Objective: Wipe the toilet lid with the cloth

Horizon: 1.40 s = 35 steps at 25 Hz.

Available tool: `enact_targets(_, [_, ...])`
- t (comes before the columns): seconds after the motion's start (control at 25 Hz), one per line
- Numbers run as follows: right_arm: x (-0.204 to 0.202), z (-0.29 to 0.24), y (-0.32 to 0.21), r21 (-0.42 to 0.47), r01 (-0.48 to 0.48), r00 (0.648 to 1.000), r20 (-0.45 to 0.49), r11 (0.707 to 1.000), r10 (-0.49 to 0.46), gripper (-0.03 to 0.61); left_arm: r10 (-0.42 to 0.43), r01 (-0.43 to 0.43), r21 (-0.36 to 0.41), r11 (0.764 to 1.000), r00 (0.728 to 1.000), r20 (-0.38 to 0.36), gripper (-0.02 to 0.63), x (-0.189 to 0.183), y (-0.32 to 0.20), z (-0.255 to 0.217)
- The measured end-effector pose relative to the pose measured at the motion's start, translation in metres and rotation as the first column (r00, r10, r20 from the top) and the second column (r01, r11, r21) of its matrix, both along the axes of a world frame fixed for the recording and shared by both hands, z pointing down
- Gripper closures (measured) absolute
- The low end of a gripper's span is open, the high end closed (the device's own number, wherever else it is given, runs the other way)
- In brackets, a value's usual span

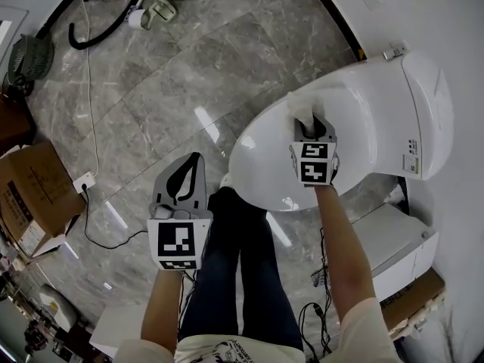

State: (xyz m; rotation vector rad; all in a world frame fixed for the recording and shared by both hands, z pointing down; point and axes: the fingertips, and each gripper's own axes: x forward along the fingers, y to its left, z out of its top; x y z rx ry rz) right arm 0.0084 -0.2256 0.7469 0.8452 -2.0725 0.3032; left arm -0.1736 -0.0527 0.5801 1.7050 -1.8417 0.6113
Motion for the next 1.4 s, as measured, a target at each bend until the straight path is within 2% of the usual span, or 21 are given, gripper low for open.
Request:
enact_targets(0.4, [-0.037,0.002,0.046,-0.037,0.130,0.991,-0.002,0.991,-0.130,0.463,-0.017,0.017,0.004,1.000,1.000,0.001,0.603,-0.001,0.011,-0.003])
enact_targets(0.92, [-0.067,0.005,0.110,-0.080,0.231,0.973,0.000,0.970,-0.232,0.463,-0.053,0.053,0.001,0.999,0.999,0.003,0.603,-0.013,0.032,-0.005])
enact_targets(1.16, [-0.077,0.006,0.143,-0.109,0.290,0.957,0.006,0.951,-0.291,0.463,-0.062,0.062,0.005,0.998,0.998,0.004,0.603,-0.016,0.037,-0.007])
enact_targets(1.4, [-0.082,0.008,0.186,-0.136,0.383,0.923,0.010,0.914,-0.385,0.463,-0.062,0.062,0.007,0.998,0.998,0.005,0.603,-0.017,0.042,-0.009])
